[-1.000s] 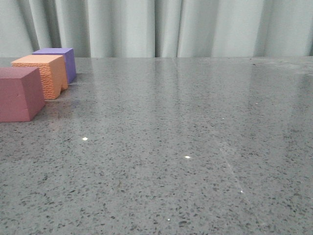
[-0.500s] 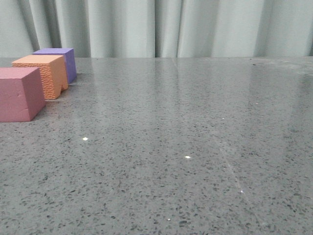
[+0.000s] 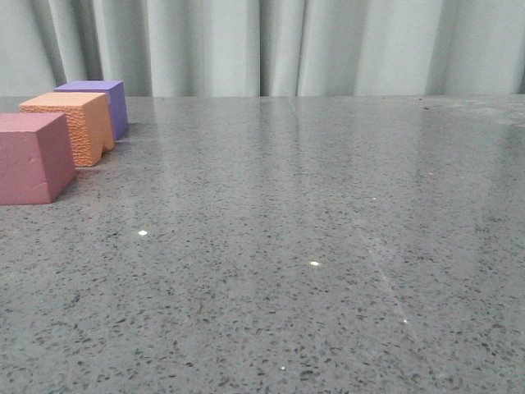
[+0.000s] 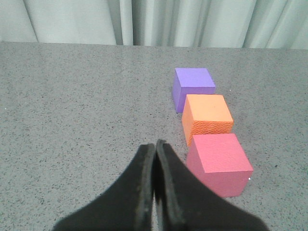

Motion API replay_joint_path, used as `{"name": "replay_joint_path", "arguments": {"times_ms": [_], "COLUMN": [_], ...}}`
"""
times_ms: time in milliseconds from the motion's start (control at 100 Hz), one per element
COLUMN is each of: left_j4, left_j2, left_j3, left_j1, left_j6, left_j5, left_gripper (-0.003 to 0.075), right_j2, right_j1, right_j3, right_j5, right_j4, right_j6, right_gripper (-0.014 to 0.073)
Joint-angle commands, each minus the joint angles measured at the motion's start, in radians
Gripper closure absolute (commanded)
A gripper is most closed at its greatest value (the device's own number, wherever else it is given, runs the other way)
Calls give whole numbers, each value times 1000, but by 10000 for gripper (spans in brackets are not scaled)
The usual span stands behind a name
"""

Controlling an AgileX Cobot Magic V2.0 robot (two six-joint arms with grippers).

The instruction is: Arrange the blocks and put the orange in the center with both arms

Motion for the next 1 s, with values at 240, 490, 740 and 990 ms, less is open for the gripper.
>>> {"name": "replay_joint_path", "arguments": {"times_ms": [240, 490, 740, 990], "left_j4": [62, -195, -329, -343], "left_j2": [-29, -179, -367, -482], "left_j3": [3, 199, 459, 651], "left_j1": [29, 221, 385, 420], "left_j6": [39, 384, 416, 416], "left_j5": [-80, -397, -557, -606], "left_gripper": [739, 739, 739, 739], "right_j2": [-24, -24, -24, -24], "right_j1": [-4, -4, -4, -4], "right_j3": [-15, -15, -15, -15], "right_j5": [-85, -85, -85, -85], "right_j4": [-2, -2, -2, -2], "right_j6": [-8, -8, -8, -8], "right_gripper": [661, 661, 661, 661]}}
